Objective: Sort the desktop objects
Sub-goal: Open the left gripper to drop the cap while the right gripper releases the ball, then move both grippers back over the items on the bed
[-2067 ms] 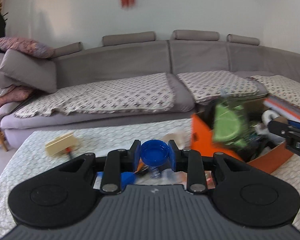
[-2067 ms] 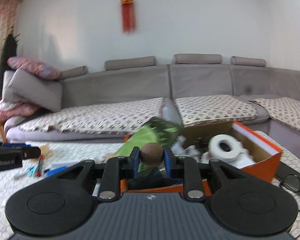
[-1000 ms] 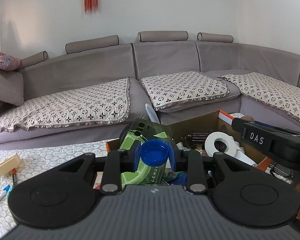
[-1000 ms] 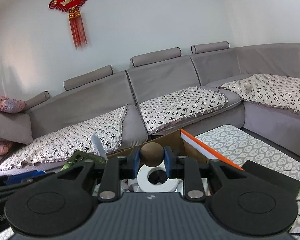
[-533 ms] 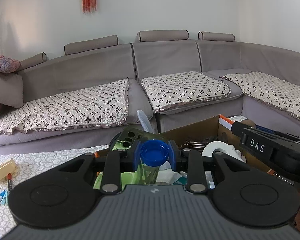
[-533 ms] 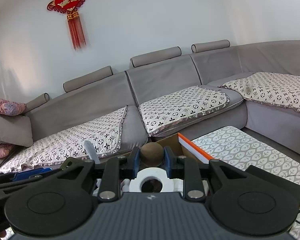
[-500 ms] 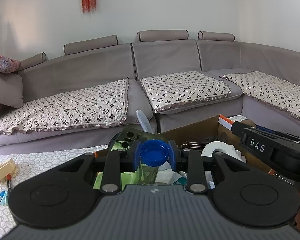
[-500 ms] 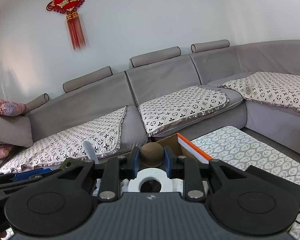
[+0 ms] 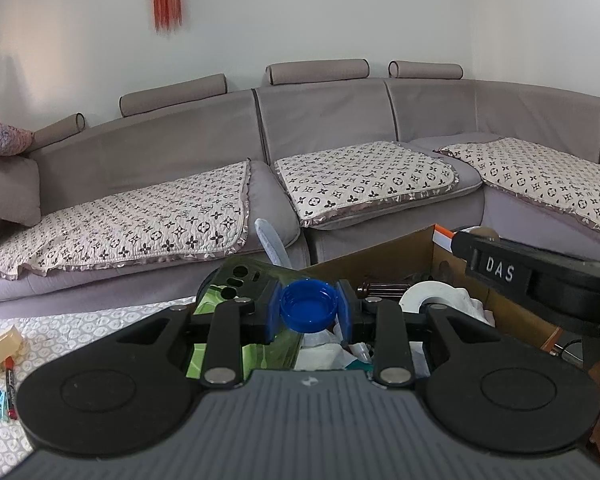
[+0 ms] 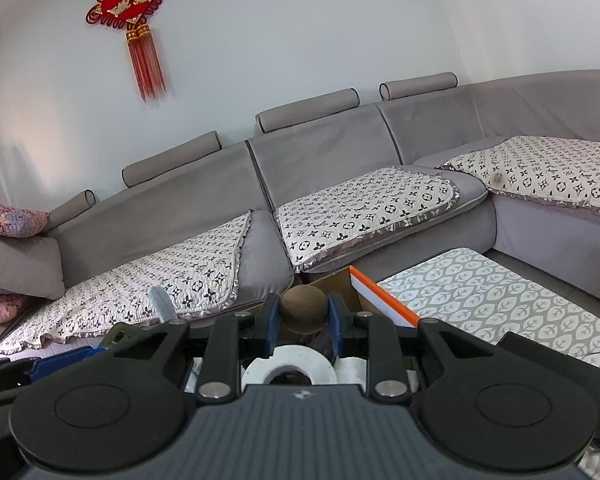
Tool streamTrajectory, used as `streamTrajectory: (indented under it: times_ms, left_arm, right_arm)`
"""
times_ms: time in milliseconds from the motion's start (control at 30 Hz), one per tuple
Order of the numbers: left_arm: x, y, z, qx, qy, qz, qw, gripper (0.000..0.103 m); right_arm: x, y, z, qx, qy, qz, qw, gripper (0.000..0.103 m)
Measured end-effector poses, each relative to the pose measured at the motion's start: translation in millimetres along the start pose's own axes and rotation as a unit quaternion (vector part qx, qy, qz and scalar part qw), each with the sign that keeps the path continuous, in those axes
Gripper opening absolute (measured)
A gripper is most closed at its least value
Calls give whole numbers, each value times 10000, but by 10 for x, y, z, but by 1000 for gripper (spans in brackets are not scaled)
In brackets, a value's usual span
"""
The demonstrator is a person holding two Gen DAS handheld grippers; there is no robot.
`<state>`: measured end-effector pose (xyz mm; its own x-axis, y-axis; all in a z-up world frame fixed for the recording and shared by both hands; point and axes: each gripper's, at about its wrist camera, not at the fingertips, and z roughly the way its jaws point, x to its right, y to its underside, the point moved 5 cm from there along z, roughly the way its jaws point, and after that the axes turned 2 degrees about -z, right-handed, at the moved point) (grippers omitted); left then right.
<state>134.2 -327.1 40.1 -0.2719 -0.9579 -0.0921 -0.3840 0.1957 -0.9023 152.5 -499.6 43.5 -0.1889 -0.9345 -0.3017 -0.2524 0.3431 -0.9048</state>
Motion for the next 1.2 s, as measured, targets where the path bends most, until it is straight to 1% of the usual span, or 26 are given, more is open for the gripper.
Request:
streamTrajectory:
  times_ms: [200, 467, 667, 700, 733, 767, 800, 833, 900, 933, 967, 1000, 1033, 1067, 1100, 1133, 1167, 1200]
  left_arm:
    - [39, 37, 80, -63, -18, 13, 10000, 29]
    - [84, 104, 101, -169, 24, 8, 9999, 29]
    - [79, 106, 104, -159, -5, -12, 9999, 30]
    - [74, 114, 96, -129, -19, -17, 9999, 36]
    - [73, 114, 93, -112, -16, -21, 9999, 47]
    - [80, 114, 85, -88, -14, -17, 10000, 53]
    - [85, 113, 75, -51, -30, -8, 10000, 63]
    - [85, 110, 64, -20, -31, -12, 10000, 69]
    - [73, 102, 47, 31, -29, -43, 10000, 83]
    - [67, 97, 45, 53, -30, -55, 10000, 88]
    - [61, 94, 38, 76, -28, -66, 9999, 90]
    - [55, 90, 31, 105, -41, -70, 9999, 98]
    - [46, 88, 20, 149, -77, -69, 9998, 103]
    - [37, 88, 7, 194, -100, -68, 9997, 103]
    - [35, 87, -7, 226, -92, -57, 9997, 103]
    - [31, 88, -18, 232, -76, -45, 9997, 103]
    - [34, 87, -31, 246, -75, -34, 9997, 103]
    - [38, 88, -50, 280, -79, -16, 9996, 103]
  right_arm:
    - [45, 12, 62, -1, 6, 28, 10000, 23]
    - [64, 82, 128, -104, 70, -1, 9999, 24]
    - [54, 97, 136, -97, 146, -32, 9998, 25]
    - [57, 97, 135, -94, 152, -32, 9998, 28]
    - [56, 95, 133, -81, 169, -34, 9998, 29]
    - [54, 94, 133, -71, 172, -31, 9998, 29]
    - [57, 93, 132, -67, 174, -26, 9998, 29]
    - [53, 92, 132, -66, 170, -28, 9998, 29]
    - [42, 95, 132, -65, 169, -54, 9998, 32]
    - [35, 96, 130, -62, 165, -65, 9998, 34]
    - [31, 94, 127, -55, 170, -78, 9998, 37]
    - [28, 92, 120, -45, 176, -88, 9998, 39]
    - [24, 90, 110, -29, 177, -87, 9998, 47]
    - [20, 85, 94, -2, 180, -82, 9998, 59]
    - [21, 77, 85, 22, 179, -82, 9998, 65]
    - [16, 70, 69, 52, 176, -80, 9998, 77]
    - [11, 63, 51, 82, 166, -73, 9998, 91]
    - [6, 55, 31, 115, 153, -61, 9998, 98]
